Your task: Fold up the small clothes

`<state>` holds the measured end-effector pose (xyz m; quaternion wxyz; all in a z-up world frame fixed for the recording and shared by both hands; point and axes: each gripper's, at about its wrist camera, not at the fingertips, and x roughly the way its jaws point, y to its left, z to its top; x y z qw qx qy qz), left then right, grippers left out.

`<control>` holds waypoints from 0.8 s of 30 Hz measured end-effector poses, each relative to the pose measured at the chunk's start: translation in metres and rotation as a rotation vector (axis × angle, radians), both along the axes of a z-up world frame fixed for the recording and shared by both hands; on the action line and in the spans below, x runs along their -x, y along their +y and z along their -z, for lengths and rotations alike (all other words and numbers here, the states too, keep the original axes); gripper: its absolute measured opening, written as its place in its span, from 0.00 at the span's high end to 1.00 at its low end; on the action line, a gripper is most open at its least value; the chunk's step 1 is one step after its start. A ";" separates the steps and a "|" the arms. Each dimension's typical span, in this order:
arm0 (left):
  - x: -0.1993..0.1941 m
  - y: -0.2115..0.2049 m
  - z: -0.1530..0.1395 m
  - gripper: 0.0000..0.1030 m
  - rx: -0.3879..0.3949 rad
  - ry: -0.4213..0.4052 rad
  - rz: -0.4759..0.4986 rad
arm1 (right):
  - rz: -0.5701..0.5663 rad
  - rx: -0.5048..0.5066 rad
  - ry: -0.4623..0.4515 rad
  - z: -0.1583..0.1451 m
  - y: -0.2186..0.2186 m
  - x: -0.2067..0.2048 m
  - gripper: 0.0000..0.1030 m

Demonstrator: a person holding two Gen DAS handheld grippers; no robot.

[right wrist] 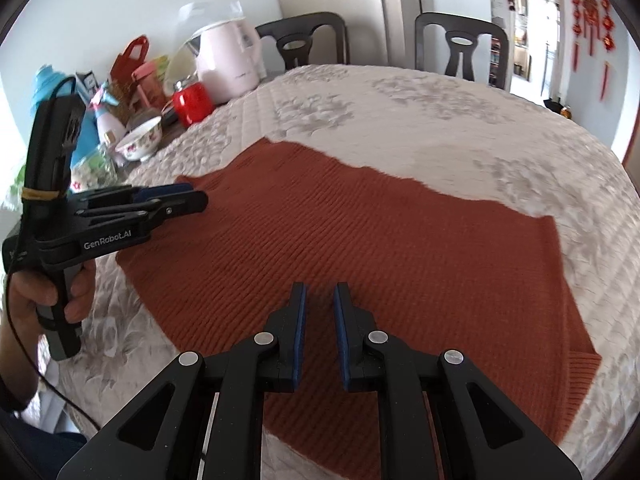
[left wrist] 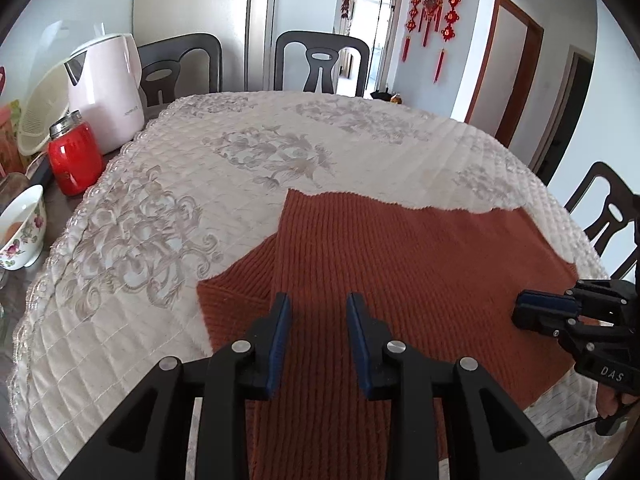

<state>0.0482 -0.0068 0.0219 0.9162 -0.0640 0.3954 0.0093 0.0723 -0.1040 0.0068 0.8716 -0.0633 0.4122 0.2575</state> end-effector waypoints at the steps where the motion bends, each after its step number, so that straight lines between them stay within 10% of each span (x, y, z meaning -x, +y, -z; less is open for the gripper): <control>1: 0.001 -0.001 0.001 0.69 -0.009 0.004 -0.001 | 0.004 -0.002 0.001 -0.001 0.000 0.000 0.85; 24: 0.007 -0.004 0.003 0.68 -0.037 -0.003 0.003 | 0.013 -0.035 0.031 -0.001 0.011 -0.010 0.82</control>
